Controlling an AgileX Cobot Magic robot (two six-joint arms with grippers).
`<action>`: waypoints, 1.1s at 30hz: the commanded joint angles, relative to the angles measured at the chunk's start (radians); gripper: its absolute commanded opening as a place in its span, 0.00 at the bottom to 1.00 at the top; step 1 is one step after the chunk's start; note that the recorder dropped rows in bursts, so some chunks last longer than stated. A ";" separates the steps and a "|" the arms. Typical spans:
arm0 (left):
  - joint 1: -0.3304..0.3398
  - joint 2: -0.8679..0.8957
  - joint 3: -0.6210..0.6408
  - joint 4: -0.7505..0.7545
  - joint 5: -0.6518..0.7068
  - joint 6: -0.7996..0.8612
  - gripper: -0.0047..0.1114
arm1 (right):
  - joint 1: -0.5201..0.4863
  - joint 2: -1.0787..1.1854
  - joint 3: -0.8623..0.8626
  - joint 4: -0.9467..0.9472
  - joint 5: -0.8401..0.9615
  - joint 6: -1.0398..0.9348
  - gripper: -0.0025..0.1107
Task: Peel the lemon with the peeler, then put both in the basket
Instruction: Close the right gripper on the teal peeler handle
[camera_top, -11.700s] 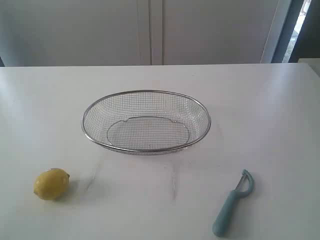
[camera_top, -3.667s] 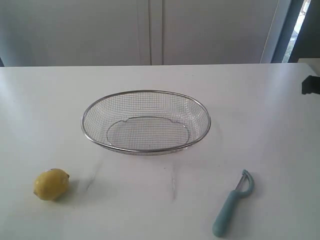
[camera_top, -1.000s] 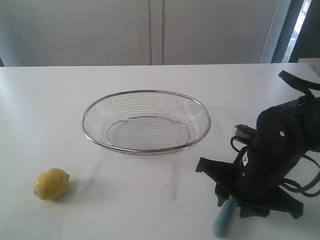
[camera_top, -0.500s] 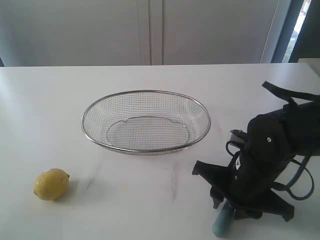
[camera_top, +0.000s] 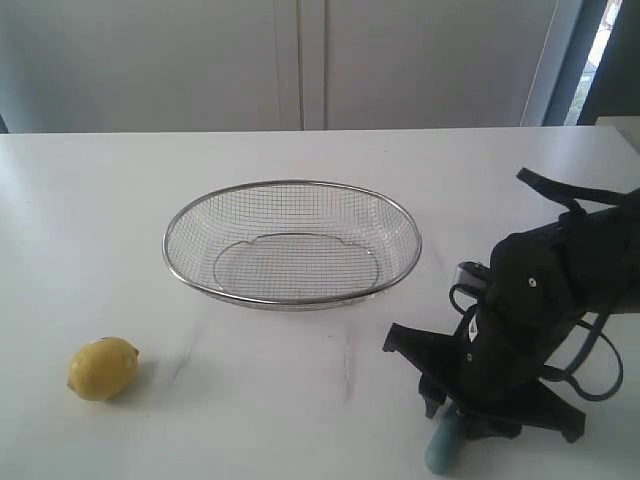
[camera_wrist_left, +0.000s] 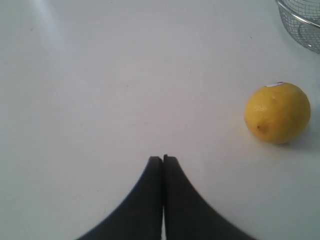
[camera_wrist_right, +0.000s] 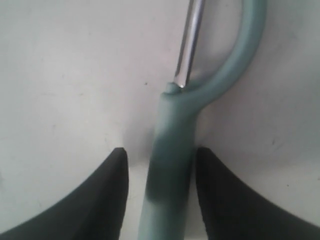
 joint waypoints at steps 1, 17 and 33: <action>0.001 -0.004 0.007 -0.003 0.003 0.000 0.04 | 0.001 0.006 0.004 -0.010 -0.003 0.000 0.40; 0.001 -0.004 0.007 -0.003 0.003 0.000 0.04 | 0.001 0.006 0.004 -0.026 0.049 -0.118 0.14; 0.001 -0.004 0.007 -0.003 0.003 0.000 0.04 | 0.001 0.006 0.004 -0.060 0.038 -0.135 0.04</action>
